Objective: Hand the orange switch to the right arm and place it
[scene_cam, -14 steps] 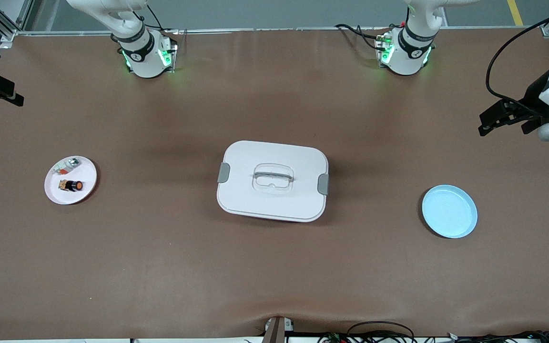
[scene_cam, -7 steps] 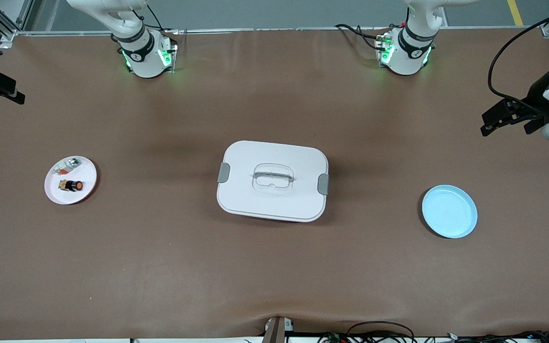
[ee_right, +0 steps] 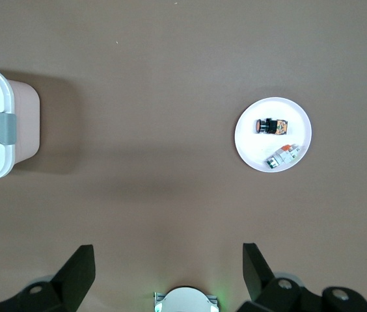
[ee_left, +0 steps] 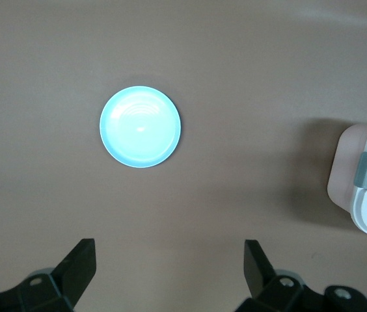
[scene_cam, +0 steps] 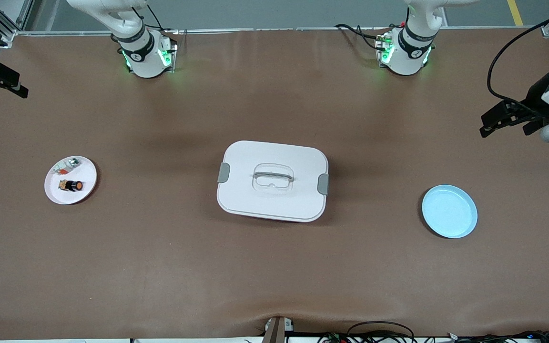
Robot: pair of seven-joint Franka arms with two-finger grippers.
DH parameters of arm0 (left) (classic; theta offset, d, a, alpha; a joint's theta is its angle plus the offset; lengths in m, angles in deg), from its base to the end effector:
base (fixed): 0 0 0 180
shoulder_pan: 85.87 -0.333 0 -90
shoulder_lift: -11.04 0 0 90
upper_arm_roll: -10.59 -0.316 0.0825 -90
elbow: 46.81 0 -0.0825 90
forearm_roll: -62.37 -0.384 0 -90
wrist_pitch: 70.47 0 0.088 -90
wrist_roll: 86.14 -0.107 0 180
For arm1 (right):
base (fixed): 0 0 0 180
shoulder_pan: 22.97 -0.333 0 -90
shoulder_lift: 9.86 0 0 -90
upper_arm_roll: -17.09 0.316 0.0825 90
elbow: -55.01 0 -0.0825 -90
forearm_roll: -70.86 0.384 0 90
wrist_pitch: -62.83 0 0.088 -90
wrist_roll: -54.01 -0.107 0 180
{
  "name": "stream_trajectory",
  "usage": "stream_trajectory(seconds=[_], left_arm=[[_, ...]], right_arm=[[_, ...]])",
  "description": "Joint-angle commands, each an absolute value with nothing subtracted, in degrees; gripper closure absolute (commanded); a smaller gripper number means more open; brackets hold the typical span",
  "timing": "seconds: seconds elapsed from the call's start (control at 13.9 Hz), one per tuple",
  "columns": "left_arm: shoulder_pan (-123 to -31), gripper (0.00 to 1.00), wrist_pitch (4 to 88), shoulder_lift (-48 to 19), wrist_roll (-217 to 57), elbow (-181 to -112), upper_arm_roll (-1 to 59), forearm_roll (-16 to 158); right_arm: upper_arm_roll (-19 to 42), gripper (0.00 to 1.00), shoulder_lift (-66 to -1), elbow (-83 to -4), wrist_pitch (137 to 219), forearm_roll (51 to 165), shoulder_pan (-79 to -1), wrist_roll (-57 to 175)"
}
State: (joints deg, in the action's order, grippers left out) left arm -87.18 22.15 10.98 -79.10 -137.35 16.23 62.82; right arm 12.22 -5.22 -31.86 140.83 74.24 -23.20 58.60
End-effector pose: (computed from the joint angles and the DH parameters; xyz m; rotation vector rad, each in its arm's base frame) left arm 0.5577 -0.0430 0.6236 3.1288 0.0744 0.0537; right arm 0.5047 -0.0359 0.6752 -3.0690 -0.0150 0.1054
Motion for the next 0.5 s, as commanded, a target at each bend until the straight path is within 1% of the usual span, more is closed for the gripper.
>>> stream_trajectory(seconds=[0.0, 0.29, 0.43], left_arm=[[-87.4, 0.00, 20.9, 10.8, -80.3, -136.7, 16.3, 62.3], [-87.1, 0.00, 20.9, 10.8, -80.1, -136.9, 16.3, 62.3], [-87.3, 0.00, 20.9, 10.7, -79.2, -136.9, 16.3, 62.4]], right_arm=[[12.1, 0.00, -2.6, -35.2, 142.2, 74.2, -23.5, 57.8], [14.4, 0.00, -1.9, -36.0, 142.5, 74.2, -22.0, 57.8], [14.5, 0.00, -1.4, -36.7, 143.0, 74.1, -22.0, 57.8]])
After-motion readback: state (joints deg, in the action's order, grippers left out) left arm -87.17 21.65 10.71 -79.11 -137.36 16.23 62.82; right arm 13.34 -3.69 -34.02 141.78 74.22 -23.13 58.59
